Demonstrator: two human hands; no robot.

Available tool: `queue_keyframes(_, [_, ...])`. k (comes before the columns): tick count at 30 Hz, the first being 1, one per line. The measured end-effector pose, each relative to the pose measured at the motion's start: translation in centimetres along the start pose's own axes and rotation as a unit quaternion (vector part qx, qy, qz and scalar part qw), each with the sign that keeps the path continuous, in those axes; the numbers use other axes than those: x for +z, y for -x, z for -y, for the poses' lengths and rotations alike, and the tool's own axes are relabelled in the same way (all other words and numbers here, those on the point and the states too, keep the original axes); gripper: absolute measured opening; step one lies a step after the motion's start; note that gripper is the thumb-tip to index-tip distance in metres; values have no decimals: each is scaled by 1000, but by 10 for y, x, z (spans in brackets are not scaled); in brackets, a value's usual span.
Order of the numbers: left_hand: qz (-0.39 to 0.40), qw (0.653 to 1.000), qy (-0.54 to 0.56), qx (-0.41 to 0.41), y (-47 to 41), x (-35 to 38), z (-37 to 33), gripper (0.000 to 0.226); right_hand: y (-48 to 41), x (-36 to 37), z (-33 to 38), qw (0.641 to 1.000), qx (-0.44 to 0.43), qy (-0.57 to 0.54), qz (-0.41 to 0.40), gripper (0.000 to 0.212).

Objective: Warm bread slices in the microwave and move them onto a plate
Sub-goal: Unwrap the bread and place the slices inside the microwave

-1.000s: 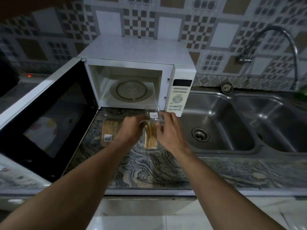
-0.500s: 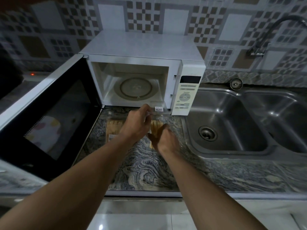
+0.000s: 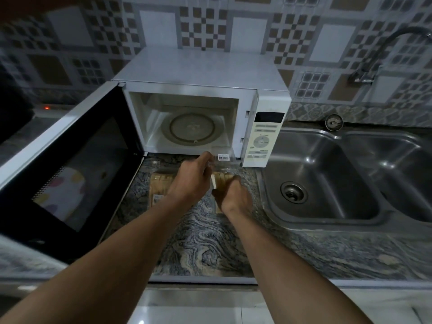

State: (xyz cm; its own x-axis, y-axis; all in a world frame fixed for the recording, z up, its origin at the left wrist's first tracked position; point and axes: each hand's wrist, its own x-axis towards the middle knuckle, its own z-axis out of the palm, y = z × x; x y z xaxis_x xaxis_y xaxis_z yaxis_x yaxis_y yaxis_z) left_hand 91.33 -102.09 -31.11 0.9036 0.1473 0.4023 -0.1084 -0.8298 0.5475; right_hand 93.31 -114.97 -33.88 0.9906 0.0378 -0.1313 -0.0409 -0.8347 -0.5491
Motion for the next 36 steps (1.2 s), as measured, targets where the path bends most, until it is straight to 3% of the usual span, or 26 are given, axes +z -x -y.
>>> queue_keyframes(6, [-4,1000,-12,1,-2,-3,-6,13,0,-18,-1,999,30,-37,12,51])
queue_keyframes(10, [-2,1000,-11,-9,3,-4,-9,10,1,-36,-12,998,35,-50,9,37])
queue_keyframes(14, [3,1000,-27,-3,12,-5,-13,12,2,-51,-25,997,45,-65,25,40])
queue_keyframes(22, [40,997,-66,2,47,-2,-20,10,8,-86,-38,996,40,-72,20,22])
queue_keyframes(28, [84,994,-59,-37,74,2,-21,36,11,-95,-31,998,12,-54,-13,28])
queue_keyframes(36, [33,986,-30,-163,66,17,-7,47,11,-105,-3,996,-58,-28,-58,34])
